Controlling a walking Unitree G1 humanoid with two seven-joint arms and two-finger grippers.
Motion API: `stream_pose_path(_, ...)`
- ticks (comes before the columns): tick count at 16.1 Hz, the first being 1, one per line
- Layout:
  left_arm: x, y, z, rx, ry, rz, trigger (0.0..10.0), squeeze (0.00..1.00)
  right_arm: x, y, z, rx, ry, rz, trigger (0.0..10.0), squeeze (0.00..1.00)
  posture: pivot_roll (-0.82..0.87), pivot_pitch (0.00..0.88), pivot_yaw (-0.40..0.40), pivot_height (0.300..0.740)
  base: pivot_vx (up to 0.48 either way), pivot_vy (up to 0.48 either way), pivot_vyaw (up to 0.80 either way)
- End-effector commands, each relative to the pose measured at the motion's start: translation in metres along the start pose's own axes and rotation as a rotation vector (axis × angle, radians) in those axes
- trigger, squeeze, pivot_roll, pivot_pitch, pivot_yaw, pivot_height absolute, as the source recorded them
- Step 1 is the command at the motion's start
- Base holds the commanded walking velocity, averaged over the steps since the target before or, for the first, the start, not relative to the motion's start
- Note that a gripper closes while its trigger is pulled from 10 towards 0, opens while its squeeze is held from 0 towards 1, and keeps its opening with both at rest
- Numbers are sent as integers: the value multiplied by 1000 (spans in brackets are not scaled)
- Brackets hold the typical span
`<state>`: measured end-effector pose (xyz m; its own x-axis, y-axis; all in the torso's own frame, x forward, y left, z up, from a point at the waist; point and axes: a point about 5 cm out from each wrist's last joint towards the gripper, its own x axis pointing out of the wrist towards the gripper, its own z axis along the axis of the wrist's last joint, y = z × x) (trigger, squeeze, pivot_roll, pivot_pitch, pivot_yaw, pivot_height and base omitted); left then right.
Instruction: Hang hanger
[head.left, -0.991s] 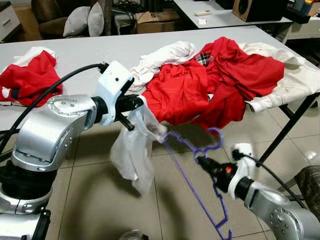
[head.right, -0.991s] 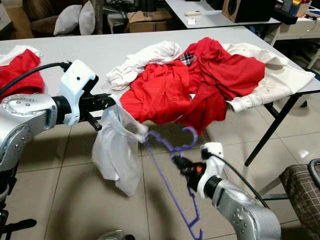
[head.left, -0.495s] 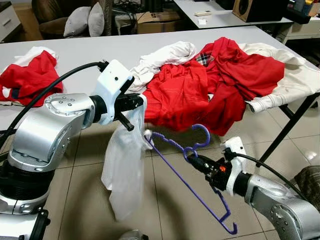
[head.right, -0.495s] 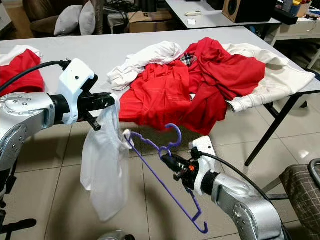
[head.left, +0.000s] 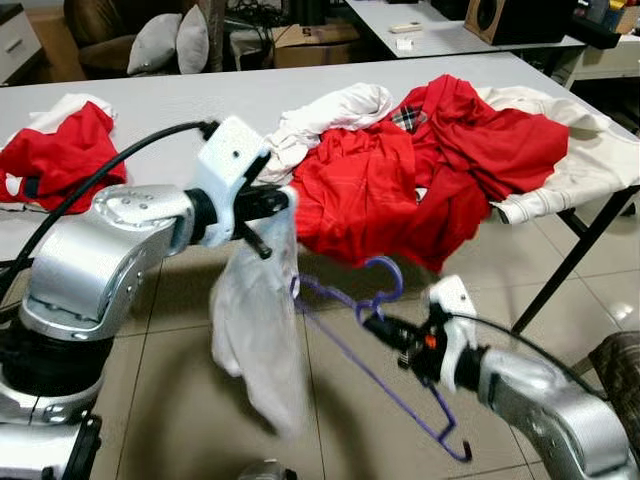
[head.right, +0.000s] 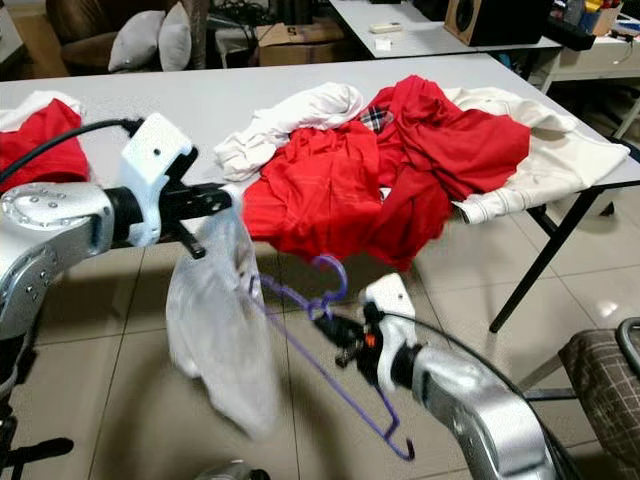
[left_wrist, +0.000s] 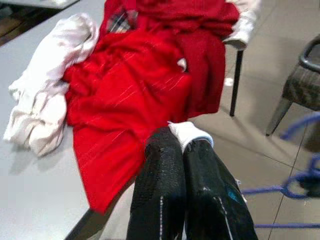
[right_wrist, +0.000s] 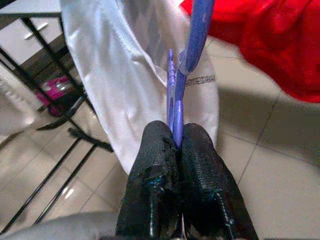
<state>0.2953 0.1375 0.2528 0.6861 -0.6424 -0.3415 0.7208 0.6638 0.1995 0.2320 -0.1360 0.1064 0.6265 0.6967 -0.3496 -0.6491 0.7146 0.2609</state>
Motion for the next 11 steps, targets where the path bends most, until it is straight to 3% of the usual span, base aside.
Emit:
stream_pose_path(1, -4, -5, 9, 31, -22, -39, 0, 0, 1, -7, 6, -10, -28, -37, 10000, 0, 72, 0, 52, 740, 0, 0, 0)
stream_pose_path(11, 0, -24, 7, 59, -13, -176, 0, 0, 26, -7, 17, -27, -44, 64, 10000, 0, 71, 0, 50, 740, 0, 0, 0)
